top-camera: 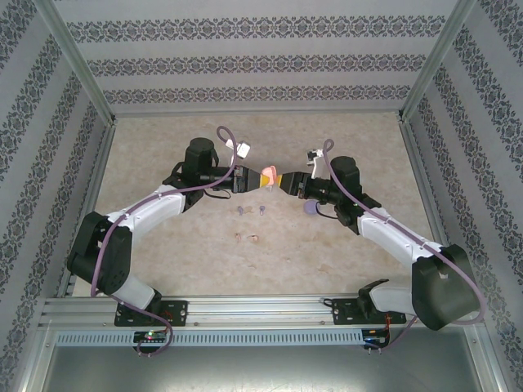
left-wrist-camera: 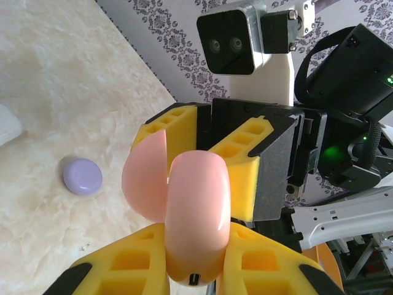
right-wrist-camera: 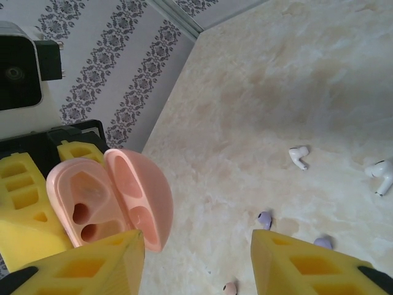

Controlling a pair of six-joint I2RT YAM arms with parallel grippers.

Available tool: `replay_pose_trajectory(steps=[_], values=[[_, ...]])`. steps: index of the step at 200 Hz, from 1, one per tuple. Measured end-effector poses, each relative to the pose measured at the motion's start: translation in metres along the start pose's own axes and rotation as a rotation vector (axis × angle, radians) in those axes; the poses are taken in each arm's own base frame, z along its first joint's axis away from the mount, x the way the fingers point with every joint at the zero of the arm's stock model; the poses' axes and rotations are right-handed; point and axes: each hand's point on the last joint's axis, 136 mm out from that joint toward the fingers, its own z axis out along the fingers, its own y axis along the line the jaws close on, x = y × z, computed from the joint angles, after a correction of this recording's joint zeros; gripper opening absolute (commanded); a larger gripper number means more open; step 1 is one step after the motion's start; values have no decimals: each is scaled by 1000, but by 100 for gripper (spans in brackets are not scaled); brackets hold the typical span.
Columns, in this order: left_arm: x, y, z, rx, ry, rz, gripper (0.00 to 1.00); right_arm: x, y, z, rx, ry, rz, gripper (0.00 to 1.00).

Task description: Insert wireless bluetooth earbuds into charging case

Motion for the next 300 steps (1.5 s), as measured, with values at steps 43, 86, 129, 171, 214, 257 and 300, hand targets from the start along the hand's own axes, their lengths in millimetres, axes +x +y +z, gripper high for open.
replay_pose_trajectory(steps=[43, 86, 129, 171, 214, 257, 300], values=[[1, 2, 1, -2, 4, -6, 0, 1, 2, 2, -6, 6, -2, 45], [2, 2, 2, 0, 6, -7, 0, 1, 4, 5, -14, 13, -5, 41], [2, 2, 2, 1, 7, -6, 0, 4, 6, 8, -20, 26, -5, 38], [4, 1, 3, 3, 12, -7, 0, 7, 2, 11, -13, 37, 3, 32], [3, 2, 3, -1, 10, -8, 0, 3, 4, 14, -19, 36, 1, 21], [3, 4, 4, -10, 5, -8, 0, 1, 7, 16, -24, 46, -1, 0], [3, 9, 5, -26, 1, -13, 37, 2, 4, 18, -9, 64, 11, 0]])
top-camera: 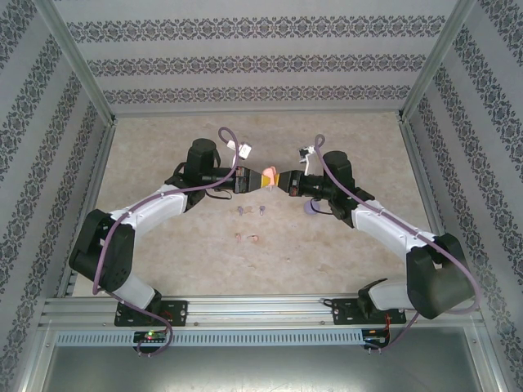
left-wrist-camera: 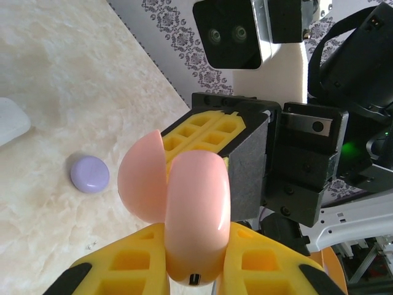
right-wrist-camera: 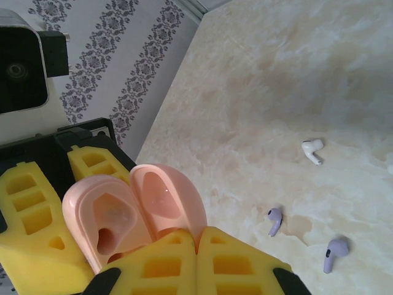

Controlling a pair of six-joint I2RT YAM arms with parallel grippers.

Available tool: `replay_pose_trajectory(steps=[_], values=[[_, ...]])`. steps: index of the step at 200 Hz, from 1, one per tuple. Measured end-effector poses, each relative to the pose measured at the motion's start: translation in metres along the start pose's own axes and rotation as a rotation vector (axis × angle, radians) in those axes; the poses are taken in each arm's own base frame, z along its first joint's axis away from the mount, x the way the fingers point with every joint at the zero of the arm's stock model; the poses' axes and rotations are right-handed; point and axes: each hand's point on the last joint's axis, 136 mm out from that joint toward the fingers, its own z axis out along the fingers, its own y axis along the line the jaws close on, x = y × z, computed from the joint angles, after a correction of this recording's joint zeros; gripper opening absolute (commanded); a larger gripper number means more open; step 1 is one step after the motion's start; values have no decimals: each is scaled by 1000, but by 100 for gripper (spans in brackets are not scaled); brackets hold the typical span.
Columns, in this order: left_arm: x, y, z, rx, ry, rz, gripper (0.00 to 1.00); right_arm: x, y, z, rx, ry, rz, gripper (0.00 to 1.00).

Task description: Insert wireless bluetooth earbuds into charging case

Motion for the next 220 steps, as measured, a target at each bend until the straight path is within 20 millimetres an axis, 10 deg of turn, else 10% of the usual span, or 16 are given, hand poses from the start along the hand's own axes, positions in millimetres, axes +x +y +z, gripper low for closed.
replay_pose_trajectory(steps=[31, 65, 119, 220], values=[[-2, 9, 4, -70, -29, -6, 69, -5, -1, 1, 29, 7, -13, 0], [-14, 24, -2, -173, -51, 9, 80, -19, -12, 0, 136, 31, -59, 0], [-67, -5, -15, -217, 26, 239, 80, -31, -38, -1, 342, 154, -199, 0], [8, 35, -5, -179, 369, 161, 62, -16, -23, -7, 363, 334, -492, 0]])
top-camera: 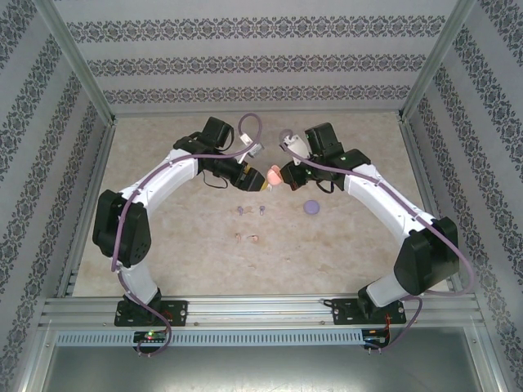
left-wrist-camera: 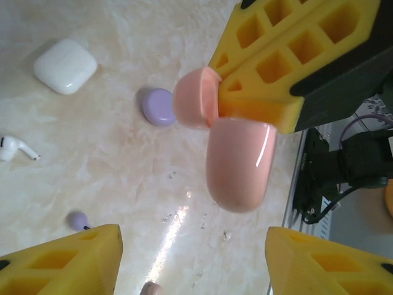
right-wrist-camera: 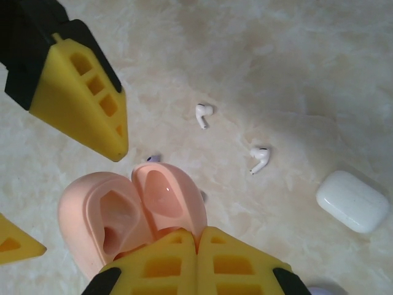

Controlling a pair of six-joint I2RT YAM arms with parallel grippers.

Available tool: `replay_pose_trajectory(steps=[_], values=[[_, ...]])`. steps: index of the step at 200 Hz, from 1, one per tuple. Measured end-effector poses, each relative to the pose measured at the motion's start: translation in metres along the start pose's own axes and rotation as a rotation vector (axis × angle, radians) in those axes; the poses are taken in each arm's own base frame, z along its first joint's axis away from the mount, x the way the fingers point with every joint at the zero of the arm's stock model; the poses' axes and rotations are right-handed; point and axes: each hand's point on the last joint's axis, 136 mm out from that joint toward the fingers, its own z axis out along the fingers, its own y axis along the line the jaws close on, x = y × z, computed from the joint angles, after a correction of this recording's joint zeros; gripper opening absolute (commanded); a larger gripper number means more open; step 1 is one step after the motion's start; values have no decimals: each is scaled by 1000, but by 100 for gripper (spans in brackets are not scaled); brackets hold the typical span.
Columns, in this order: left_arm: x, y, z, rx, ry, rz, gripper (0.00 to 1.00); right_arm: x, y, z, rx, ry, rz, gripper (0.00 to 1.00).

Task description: Insert wireless bluetooth earbuds into charging case

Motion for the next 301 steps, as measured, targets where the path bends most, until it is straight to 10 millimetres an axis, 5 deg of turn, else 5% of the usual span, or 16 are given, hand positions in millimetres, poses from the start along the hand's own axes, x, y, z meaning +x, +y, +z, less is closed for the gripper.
replay_pose_trajectory(steps=[110, 301], values=[[-6, -22, -2, 128, -22, 14, 56, 3, 13, 1, -43, 16, -33, 0], [-14, -27, 2, 201, -32, 1, 39, -2, 19, 2, -73, 5, -41, 0]])
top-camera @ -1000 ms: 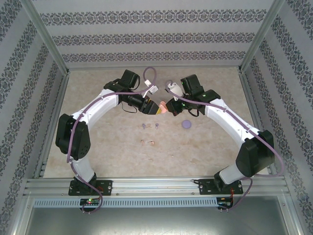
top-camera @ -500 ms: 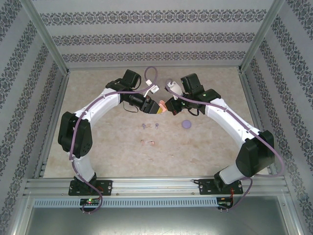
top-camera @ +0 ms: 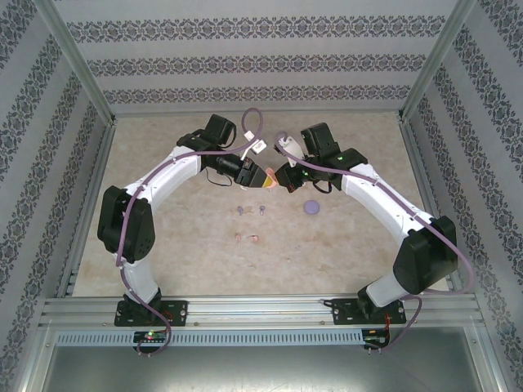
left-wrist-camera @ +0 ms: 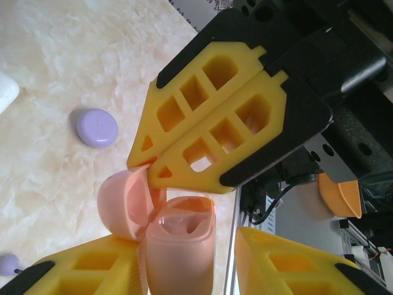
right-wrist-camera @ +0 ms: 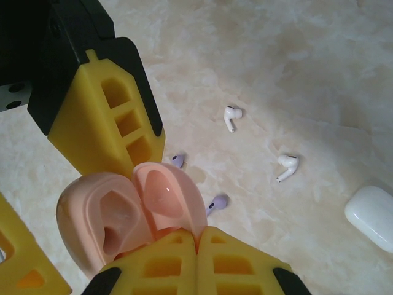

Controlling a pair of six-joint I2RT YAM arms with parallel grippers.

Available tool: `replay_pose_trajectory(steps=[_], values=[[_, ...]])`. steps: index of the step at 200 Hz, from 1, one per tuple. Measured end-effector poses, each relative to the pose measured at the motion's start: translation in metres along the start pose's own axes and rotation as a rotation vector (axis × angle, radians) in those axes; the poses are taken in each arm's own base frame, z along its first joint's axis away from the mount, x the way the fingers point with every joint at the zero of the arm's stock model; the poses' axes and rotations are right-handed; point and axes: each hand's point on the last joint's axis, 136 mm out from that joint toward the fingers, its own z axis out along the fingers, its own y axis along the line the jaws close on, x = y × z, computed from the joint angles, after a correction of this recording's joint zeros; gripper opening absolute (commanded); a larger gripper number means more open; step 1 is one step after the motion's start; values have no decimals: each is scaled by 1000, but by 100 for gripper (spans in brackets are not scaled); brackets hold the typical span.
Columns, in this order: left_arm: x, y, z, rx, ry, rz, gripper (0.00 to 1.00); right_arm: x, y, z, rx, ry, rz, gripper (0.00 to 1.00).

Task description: Insert wireless bluetooth earbuds into charging case

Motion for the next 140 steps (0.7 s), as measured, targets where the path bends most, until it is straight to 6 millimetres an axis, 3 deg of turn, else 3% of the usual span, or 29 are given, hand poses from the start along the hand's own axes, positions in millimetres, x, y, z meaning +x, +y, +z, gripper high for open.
replay_pose_trajectory(steps=[59, 140], values=[[0, 0, 0, 1, 1, -1, 38, 0, 0, 1, 0, 1, 1, 0], [1, 2, 1, -1, 3, -2, 19, 0, -1, 0, 1, 1, 2, 0]])
